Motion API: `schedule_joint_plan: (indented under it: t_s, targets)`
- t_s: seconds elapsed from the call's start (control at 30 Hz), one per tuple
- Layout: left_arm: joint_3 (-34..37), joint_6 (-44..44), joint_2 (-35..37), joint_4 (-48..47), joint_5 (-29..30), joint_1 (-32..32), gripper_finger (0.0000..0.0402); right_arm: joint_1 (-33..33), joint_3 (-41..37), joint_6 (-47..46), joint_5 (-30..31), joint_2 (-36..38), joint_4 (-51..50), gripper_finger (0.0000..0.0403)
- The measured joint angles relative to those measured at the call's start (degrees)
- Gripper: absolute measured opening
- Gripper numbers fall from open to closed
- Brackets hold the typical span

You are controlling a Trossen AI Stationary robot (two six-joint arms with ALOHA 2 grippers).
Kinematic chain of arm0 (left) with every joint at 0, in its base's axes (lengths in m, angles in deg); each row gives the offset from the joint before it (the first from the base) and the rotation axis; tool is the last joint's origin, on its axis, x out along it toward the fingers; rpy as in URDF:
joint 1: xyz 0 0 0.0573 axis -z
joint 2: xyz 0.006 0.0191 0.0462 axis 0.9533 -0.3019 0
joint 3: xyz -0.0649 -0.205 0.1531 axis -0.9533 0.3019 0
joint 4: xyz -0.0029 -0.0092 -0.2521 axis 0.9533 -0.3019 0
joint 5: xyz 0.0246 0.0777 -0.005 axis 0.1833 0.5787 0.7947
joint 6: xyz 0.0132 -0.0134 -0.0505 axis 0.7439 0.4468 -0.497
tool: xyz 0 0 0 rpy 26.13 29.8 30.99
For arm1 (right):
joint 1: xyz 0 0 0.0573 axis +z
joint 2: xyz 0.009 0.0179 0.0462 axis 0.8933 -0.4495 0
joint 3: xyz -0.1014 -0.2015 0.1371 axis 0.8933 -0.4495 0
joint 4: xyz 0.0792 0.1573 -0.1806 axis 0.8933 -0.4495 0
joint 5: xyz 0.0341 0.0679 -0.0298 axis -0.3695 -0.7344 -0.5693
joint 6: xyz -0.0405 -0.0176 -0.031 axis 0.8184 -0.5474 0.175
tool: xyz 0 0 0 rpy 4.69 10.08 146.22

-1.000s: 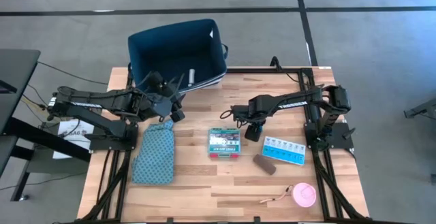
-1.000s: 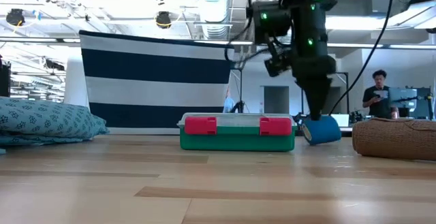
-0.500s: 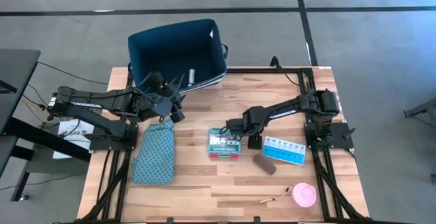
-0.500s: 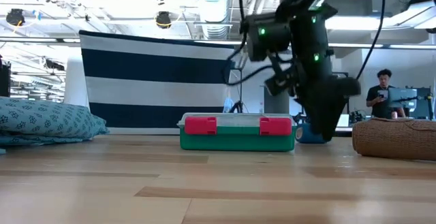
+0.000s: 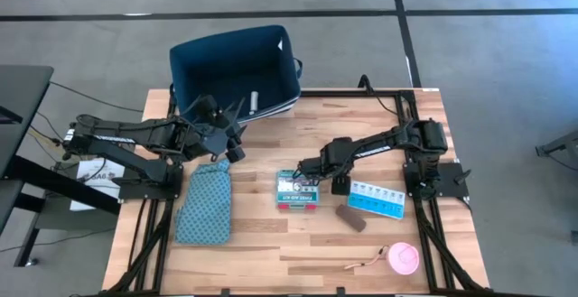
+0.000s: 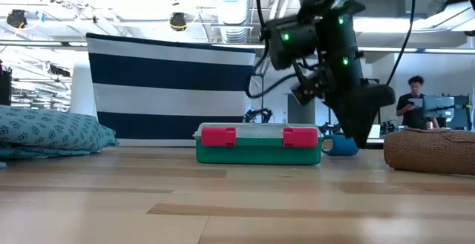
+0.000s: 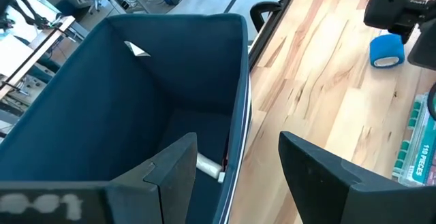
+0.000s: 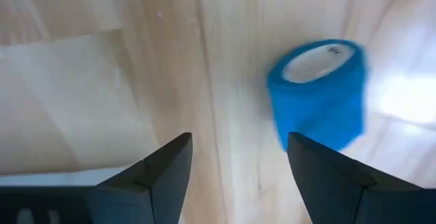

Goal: Pick & place medical supplies in basket/bin
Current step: Put the blue bandage into the blue bin

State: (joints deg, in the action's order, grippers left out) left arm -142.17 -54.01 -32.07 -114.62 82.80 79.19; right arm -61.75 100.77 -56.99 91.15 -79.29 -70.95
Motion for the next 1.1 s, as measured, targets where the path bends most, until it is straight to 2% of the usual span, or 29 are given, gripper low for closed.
schedule_joint_plan:
  t_s: [0.17, 0.3, 0.4, 0.7, 1.1]
  targets:
    - [0.00, 0.02, 0.00, 0.56, 0.00, 0.00, 0.0199, -0.76, 1.87, 0.99, 7.48, 0.02, -1.96, 0.0234]
    - [0.00, 0.03, 0.00, 0.54, -0.48, 0.00, 0.0199, -3.10, 1.81, 1.66, 5.78, -0.33, -2.01, 0.0234]
    - [0.00, 0.07, 0.00, 0.54, -2.17, -0.02, 0.0199, -4.31, 1.74, 4.01, 7.48, -0.41, -1.50, 0.0234]
    - [0.00, 0.09, 0.02, 0.49, -3.00, 0.00, 0.0199, -7.97, 1.76, 8.61, 0.21, -0.39, 1.62, 0.0234]
    - [0.00, 0.13, 0.02, 0.46, -4.00, 0.00, 0.0199, -10.78, 1.76, 10.08, -0.11, -0.39, 6.67, 0.0234]
